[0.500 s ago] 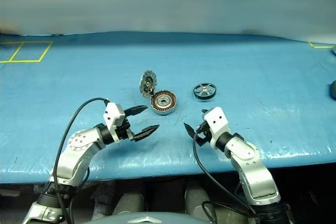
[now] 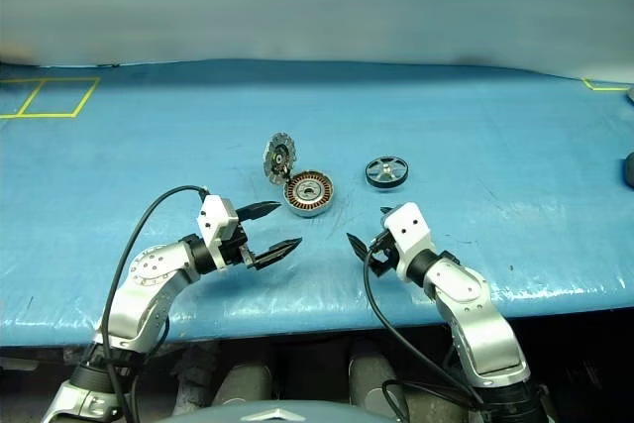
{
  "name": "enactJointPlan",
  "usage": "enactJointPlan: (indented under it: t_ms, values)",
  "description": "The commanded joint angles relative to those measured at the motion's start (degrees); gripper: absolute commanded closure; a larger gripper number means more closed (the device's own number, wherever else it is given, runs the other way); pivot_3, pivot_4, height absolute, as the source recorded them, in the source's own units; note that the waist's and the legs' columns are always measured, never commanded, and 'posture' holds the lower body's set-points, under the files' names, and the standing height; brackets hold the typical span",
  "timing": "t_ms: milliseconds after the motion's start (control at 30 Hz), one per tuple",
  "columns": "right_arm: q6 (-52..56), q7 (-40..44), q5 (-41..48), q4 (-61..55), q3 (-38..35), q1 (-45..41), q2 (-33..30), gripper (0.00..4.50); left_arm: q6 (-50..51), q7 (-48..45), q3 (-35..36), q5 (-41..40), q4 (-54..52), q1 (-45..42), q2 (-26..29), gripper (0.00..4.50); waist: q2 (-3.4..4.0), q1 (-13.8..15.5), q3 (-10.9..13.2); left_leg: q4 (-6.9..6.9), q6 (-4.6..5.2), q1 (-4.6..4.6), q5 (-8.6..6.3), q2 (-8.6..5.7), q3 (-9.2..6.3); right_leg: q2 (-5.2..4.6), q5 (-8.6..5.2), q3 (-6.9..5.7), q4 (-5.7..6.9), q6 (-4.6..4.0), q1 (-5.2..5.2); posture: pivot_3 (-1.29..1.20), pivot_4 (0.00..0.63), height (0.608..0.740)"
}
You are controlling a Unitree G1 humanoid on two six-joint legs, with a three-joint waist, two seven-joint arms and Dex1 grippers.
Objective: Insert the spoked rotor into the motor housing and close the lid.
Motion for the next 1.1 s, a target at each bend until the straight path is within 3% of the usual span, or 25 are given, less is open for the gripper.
enactJointPlan:
  t_ms: [33, 1100]
  values:
    - [-0.22, -0.11, 0.03, -1.95, -0.59, -0.75, -0.43, 0.03, -0.77, 0.11, 1.07, -1.14, -2.56, -0.04, -0.23, 0.0, 0.0, 0.0, 0.0, 0.0, 0.0, 0.0, 0.0, 0.0, 0.0, 0.0, 0.0, 0.0, 0.0, 0.0, 0.0, 0.0, 0.15, 0.74]
    - [-0.3, 1.36, -0.27, -1.18, 1.4, -2.39, -2.04, 0.03, -1.59, 1.55, 0.95, 0.05, -1.26, 0.65, -0.33, 0.0, 0.0, -0.02, 0.0, 0.0, 0.0, 0.0, 0.0, 0.0, 0.0, 0.0, 0.0, 0.0, 0.0, 0.0, 0.0, 0.0, 0.15, 0.74]
